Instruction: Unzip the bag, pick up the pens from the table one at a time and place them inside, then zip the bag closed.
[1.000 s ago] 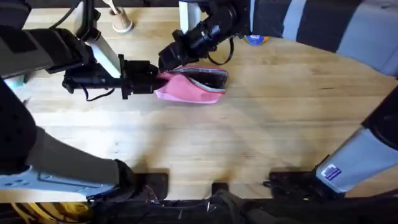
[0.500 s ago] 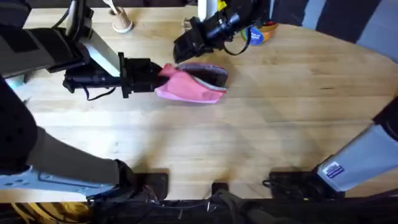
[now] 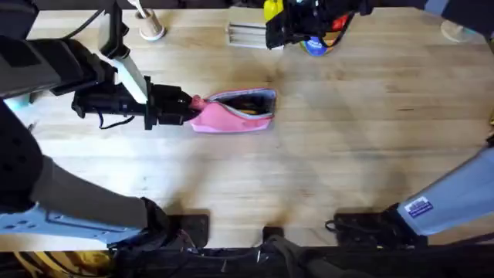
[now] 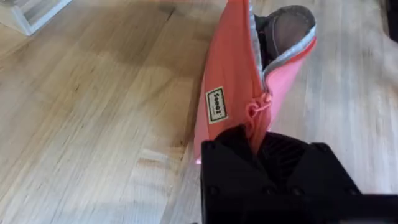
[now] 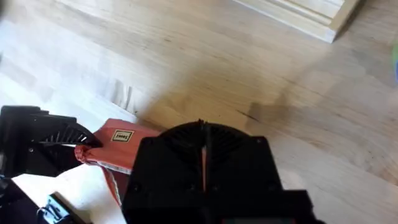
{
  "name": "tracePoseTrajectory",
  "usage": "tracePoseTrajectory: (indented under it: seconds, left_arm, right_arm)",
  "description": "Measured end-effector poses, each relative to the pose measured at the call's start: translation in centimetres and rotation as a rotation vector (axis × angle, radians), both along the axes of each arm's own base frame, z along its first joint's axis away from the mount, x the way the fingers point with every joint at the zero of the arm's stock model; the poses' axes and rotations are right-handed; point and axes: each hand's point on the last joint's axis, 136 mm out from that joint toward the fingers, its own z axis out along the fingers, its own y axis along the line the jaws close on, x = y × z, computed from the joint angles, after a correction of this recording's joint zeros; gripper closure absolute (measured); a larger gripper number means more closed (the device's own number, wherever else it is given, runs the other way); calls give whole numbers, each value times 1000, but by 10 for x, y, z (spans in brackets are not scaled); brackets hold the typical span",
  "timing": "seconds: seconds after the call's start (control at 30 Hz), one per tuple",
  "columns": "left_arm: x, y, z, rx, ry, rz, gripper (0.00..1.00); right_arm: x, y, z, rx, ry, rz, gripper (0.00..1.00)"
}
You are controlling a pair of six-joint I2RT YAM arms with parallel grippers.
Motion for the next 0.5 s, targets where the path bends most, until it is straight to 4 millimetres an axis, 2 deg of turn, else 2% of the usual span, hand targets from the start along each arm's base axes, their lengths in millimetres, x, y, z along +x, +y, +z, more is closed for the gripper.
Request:
tracePoseTrajectory:
  seconds: [0.13,0.27,0.3,0.37,0.4,0.43,0.47,0.5]
  left_arm:
    - [0,0,-1,4,1,-1,959]
    - [0,0,-1,5,2,-1,959]
    - [0,0,-1,5,2,-2,959]
    - [0,0,-1,6,2,-2,959]
    - [0,0,-1,7,2,-2,956]
    - [0,0,-1,6,3,-1,903]
    - [1,0,0,2,-5,2,314]
    - [2,1,0,3,-10,2,154]
  right_arm:
    - [-1,-3,10,-7,-30,2,972]
    - [-4,-4,34,0,-92,12,968]
    - [-6,-4,41,5,-108,15,931]
    - [-12,0,54,14,-135,31,734]
    - [-15,4,59,22,-144,45,603]
    - [-19,10,63,34,-148,65,448]
    - [-39,39,66,58,-143,149,17]
    - [-44,46,65,63,-140,169,8]
